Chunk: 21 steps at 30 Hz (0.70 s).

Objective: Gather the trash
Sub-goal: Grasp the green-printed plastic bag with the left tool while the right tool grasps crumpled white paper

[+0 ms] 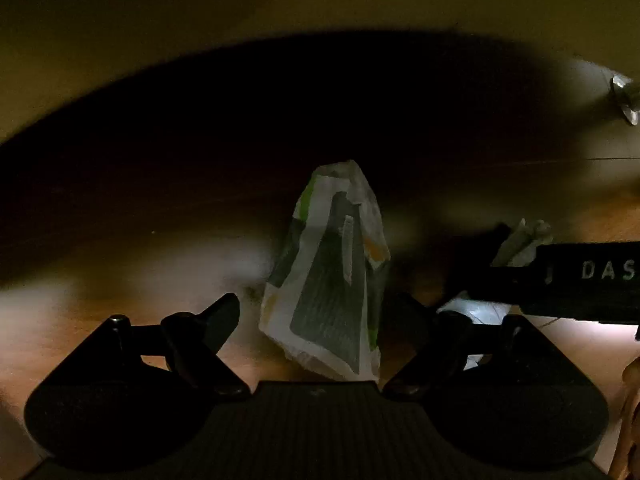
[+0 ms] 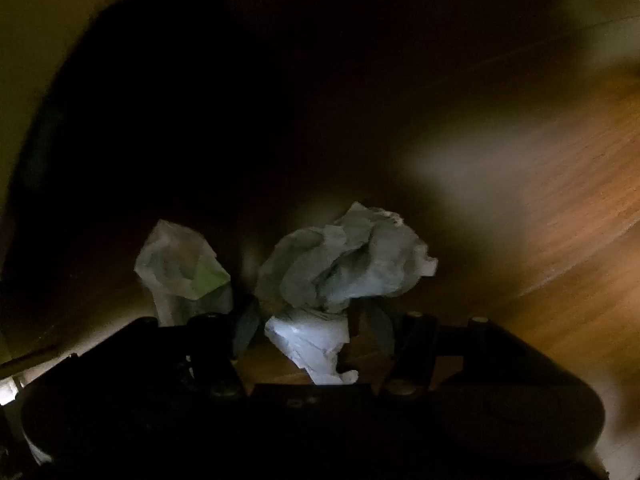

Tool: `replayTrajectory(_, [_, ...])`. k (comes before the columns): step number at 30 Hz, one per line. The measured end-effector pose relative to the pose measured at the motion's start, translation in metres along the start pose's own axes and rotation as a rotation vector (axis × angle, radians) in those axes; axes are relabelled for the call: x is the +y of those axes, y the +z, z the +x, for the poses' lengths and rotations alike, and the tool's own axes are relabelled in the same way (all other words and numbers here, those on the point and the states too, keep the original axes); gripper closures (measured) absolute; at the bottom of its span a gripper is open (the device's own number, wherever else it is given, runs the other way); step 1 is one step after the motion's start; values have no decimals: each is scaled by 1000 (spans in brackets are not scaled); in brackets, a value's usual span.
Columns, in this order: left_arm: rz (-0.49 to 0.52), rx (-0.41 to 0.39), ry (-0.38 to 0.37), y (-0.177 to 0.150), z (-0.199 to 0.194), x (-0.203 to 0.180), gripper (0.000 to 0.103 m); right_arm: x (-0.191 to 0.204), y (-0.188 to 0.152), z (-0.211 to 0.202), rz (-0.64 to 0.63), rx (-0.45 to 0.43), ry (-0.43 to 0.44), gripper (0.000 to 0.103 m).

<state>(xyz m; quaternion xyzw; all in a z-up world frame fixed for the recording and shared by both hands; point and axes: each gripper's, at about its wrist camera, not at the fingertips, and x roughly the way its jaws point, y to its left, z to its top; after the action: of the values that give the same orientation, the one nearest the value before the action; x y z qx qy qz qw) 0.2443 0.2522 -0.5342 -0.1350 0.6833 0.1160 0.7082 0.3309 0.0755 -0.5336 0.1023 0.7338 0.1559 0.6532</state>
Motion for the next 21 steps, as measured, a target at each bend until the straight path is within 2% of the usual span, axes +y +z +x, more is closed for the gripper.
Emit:
replayTrajectory(2, [2, 5, -9, 1, 6, -1, 23, 3, -1, 3, -27, -4, -13, 45])
replayTrajectory(4, [1, 17, -14, 1, 11, -1, 34, 5, -1, 4, -56, -5, -28, 46])
replayTrajectory(7, [-11, 22, -15, 1, 16, -1, 39, 5, -1, 5, -80, -7, -34, 65])
replayTrajectory(9, [-7, 24, -18, 2, 18, -2, 45, 6, -1, 2, -86, -11, -36, 67])
replayTrajectory(10, [-3, 25, -13, 3, 17, 0, 53, 7, -2, 1, -92, -14, -40, 71])
replayTrajectory(14, [16, 21, 16, 5, 13, -5, 69, 8, -3, -5, -114, -27, -75, 73])
replayTrajectory(16, [33, 24, 29, 5, 11, -10, 81, 8, -5, -9, -116, -33, -82, 74])
replayTrajectory(18, [39, 39, 45, 5, 10, -14, 87, 8, -7, -17, -117, -39, -89, 74])
replayTrajectory(21, [38, 69, 27, 5, 5, -22, 94, 1, -11, -33, -105, -49, -93, 75])
